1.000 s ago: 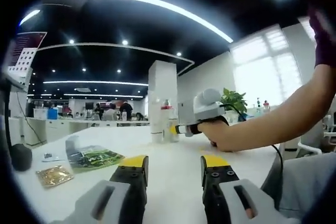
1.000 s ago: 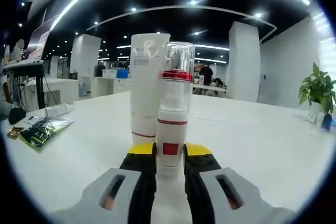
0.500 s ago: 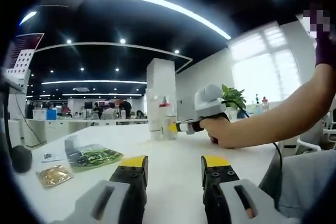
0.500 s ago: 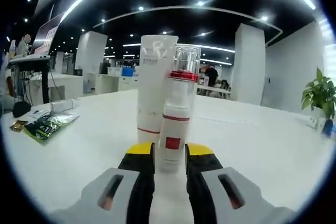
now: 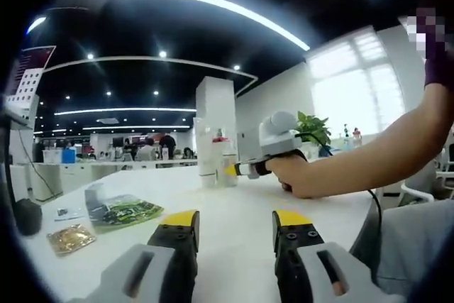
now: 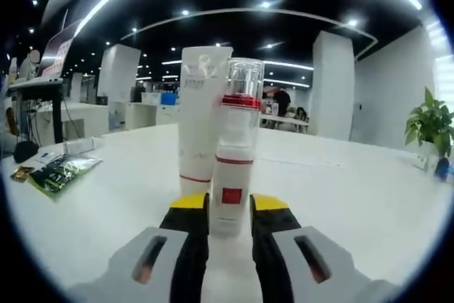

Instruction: Arrange the skincare products in the storage area until every visible bottle or jar stands upright without overlapping.

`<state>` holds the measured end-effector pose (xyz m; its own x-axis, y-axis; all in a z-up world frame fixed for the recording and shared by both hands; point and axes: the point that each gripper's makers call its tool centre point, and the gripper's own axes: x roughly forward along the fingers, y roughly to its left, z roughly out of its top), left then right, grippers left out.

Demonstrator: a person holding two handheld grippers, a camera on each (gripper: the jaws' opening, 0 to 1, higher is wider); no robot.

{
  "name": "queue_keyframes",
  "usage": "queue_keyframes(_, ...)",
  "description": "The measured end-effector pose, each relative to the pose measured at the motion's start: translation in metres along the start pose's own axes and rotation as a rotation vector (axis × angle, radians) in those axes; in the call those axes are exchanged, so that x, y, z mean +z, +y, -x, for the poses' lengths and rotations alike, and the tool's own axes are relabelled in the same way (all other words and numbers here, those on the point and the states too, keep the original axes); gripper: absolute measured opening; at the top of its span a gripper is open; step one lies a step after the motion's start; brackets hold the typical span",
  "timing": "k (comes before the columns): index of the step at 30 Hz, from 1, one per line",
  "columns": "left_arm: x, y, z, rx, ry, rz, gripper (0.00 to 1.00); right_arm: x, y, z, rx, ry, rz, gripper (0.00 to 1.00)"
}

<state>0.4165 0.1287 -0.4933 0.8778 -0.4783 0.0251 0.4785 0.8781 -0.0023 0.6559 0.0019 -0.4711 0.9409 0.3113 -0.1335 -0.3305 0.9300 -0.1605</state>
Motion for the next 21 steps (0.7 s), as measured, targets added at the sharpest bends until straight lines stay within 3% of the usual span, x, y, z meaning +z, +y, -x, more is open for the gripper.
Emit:
queue_keyframes(2, 0.0, 0.001, 0.001, 0.004, 0.0, 0.0, 0.43, 0.002, -0.001, 0.002, -0.004, -0.01, -0.016, 0.36)
queue_keyframes(5, 0.004, 0.007, 0.003, 0.022, -0.017, 0.027, 0.43, 0.005, -0.002, 0.009, 0.001, -0.035, -0.021, 0.39)
queue_keyframes(7, 0.014, 0.02, 0.005, 0.064, -0.034, 0.105, 0.44, 0.007, 0.001, 0.018, 0.018, -0.054, -0.033, 0.42)
queue_keyframes(8, 0.027, 0.029, 0.005, 0.088, -0.075, 0.143, 0.44, 0.007, 0.005, 0.025, 0.039, -0.063, -0.051, 0.43)
queue_keyframes(9, 0.036, 0.041, 0.006, 0.12, -0.101, 0.153, 0.44, 0.009, 0.008, 0.029, 0.053, -0.079, -0.055, 0.43)
queue_keyframes(12, 0.037, 0.078, 0.003, 0.225, -0.05, 0.202, 0.43, 0.017, 0.007, 0.036, 0.045, -0.129, -0.064, 0.42)
queue_keyframes(13, 0.038, 0.102, -0.001, 0.276, 0.018, 0.206, 0.42, 0.019, 0.001, 0.035, 0.024, -0.141, -0.089, 0.42)
queue_keyframes(15, 0.045, 0.122, -0.007, 0.295, 0.056, 0.192, 0.42, 0.017, -0.002, 0.033, 0.023, -0.133, -0.119, 0.43)
queue_keyframes(19, 0.064, 0.184, -0.026, 0.373, 0.042, 0.128, 0.47, 0.019, 0.003, 0.031, 0.041, -0.139, -0.112, 0.43)
queue_keyframes(20, 0.061, 0.207, -0.033, 0.42, 0.068, 0.118, 0.49, 0.019, 0.005, 0.03, 0.049, -0.138, -0.101, 0.43)
queue_keyframes(21, 0.052, 0.223, -0.042, 0.429, 0.135, 0.068, 0.52, 0.019, 0.005, 0.03, 0.052, -0.139, -0.102, 0.43)
